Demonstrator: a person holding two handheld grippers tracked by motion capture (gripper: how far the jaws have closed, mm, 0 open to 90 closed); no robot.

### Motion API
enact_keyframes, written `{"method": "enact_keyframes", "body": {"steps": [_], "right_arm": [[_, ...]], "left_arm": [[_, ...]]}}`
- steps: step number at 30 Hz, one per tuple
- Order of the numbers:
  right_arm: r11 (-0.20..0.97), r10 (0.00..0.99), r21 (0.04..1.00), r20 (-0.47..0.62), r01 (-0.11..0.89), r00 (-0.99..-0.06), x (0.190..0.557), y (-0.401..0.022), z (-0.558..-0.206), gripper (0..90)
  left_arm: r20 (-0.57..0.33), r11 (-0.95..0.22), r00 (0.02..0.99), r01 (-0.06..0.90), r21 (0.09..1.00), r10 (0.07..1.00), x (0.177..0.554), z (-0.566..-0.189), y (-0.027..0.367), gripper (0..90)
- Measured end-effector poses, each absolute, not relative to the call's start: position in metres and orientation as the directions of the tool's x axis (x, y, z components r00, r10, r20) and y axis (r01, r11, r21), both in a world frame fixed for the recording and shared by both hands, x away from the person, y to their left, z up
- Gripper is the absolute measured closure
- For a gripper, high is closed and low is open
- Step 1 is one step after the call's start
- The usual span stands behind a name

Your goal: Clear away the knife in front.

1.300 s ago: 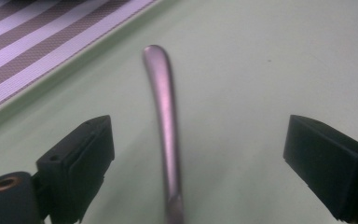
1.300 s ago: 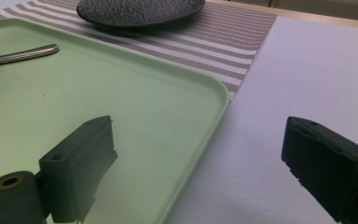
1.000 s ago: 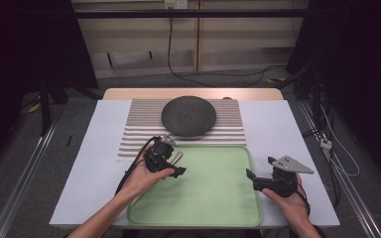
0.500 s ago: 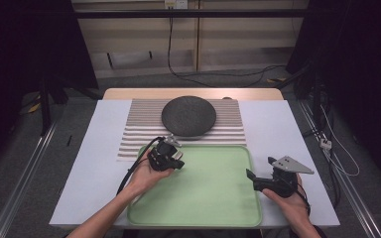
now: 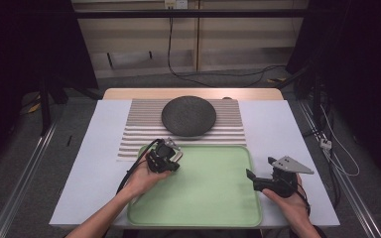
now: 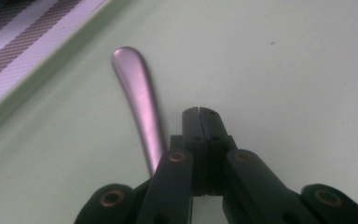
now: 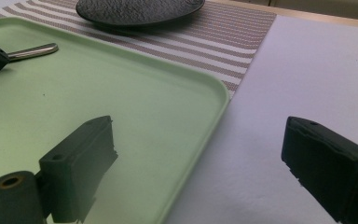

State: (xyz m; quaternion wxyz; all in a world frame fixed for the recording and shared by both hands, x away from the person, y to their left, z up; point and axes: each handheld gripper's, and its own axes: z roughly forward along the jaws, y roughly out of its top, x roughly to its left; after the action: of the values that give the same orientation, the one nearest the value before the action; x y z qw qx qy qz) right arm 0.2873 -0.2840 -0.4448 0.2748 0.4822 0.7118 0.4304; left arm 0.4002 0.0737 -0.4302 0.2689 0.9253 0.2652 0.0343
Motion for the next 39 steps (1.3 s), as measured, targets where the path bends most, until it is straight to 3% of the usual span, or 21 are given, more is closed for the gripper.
{"method": "enact_keyframes", "body": {"steps": [39], "right_arm": [[0.163,0.924,0.877,0.025,0.451,-0.381,0.287,-0.284,-0.445,9.6]], "left_arm": [[-0.076,-0.661,0.784,0.567,0.492,0.616,0.402,-0.428,0.119,90.0]]}}
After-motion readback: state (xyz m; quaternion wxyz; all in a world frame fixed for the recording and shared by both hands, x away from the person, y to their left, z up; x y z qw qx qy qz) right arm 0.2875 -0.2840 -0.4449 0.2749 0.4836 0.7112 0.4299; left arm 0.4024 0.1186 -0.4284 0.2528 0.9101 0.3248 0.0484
